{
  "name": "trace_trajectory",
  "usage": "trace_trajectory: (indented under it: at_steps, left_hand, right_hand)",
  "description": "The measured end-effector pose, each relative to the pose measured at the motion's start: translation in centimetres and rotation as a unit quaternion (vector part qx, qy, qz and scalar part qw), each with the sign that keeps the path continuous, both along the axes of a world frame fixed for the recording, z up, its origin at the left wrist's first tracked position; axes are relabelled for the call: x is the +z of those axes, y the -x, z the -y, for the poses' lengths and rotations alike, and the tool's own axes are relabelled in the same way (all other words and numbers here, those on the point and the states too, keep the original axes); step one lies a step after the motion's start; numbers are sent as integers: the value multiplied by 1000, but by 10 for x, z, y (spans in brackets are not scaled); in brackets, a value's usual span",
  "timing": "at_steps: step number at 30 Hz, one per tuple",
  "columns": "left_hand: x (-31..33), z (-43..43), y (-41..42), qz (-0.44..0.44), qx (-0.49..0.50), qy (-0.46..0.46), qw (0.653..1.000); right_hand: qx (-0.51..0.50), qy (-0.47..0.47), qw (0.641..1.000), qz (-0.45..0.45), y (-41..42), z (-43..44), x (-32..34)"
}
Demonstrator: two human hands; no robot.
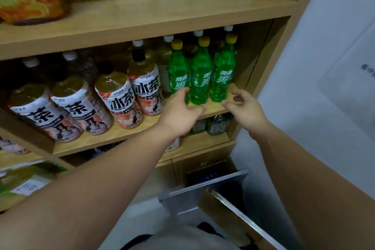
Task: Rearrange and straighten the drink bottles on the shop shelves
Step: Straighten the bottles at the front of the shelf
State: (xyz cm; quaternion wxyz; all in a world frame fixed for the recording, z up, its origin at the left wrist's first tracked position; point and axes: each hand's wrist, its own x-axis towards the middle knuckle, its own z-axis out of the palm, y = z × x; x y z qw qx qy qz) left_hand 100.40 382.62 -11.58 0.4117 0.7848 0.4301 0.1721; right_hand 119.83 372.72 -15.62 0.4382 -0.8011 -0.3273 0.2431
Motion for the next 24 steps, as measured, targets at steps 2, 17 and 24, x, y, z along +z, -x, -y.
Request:
trace_trajectory:
  at_steps: [2, 17, 24]
  left_hand:
    - [8, -3, -22, 16, 25, -29, 999]
    - [18, -35, -96, -60, 97, -148, 982]
    - [20, -39, -122, -87, 128, -126, 980]
  right_hand:
    - [7, -25, 1000, -5, -17, -13, 5]
    - [72, -113, 991, -20, -57, -79, -3]
    - [72, -113, 991, -16, -60, -78, -7]
